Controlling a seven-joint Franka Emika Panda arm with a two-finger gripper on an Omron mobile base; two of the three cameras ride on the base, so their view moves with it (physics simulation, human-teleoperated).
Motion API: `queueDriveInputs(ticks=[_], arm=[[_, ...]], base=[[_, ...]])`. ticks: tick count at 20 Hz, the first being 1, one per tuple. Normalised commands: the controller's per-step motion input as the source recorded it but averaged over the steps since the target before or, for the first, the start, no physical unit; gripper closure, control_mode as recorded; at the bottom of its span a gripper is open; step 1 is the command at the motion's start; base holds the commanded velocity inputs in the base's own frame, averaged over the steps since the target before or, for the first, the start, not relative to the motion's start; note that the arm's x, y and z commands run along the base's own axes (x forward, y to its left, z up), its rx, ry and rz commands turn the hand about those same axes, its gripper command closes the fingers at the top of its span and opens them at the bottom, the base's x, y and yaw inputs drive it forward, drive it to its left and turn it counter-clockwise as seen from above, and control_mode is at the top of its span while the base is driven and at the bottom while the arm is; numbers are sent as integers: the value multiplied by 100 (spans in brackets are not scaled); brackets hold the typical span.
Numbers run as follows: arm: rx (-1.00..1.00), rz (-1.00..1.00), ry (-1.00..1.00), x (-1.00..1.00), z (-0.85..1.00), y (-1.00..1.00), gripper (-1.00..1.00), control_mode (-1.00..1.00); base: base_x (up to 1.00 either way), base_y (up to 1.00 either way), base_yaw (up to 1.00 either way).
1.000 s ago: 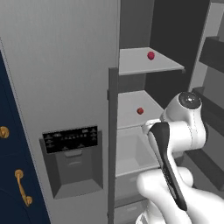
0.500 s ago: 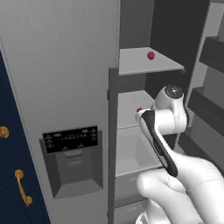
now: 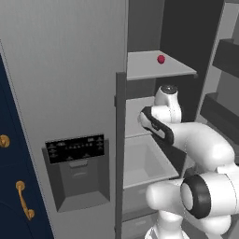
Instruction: Take the strawberry from the fridge and place it on top of the pancake, located on the dining counter.
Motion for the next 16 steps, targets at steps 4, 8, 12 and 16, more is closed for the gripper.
queueDriveInputs(ticks=[4, 8, 12, 16], arm=[[0, 2, 4, 88, -33, 0, -100, -100], [0, 1, 1, 76, -35, -1, -100, -100], [0, 1, 0, 62, -29, -6, -100, -100], [0, 4, -1, 17, -26, -8, -100, -100]], base=[[0, 0, 0], [0, 0, 0], [0, 0, 0], [0, 0, 0]])
